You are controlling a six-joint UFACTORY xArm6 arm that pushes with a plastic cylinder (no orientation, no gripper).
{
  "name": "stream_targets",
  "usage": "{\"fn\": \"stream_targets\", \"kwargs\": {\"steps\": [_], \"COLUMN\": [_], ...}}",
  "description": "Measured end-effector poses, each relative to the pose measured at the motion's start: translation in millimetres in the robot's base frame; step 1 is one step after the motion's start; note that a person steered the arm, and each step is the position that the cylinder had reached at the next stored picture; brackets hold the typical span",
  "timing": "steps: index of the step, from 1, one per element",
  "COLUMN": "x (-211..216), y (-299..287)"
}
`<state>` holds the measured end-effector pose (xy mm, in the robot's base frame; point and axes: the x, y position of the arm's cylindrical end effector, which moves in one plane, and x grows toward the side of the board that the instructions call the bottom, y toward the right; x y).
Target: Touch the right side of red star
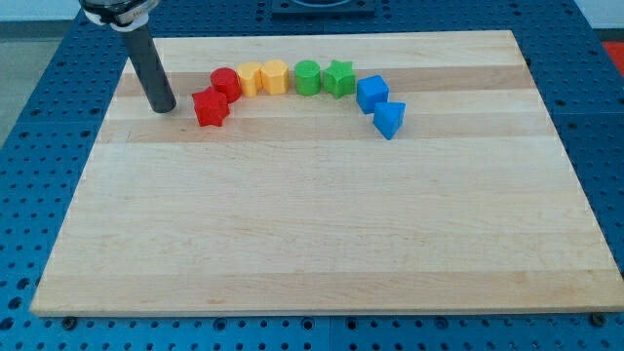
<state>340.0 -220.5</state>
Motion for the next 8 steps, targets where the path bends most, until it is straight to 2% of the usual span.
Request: {"fn": "stream_targets", "kwargs": {"steps": [4, 6, 7, 8], "x": [-1.8, 70.9, 84.9, 77.5], "y": [45.2, -0.3, 24.3, 126.2]}}
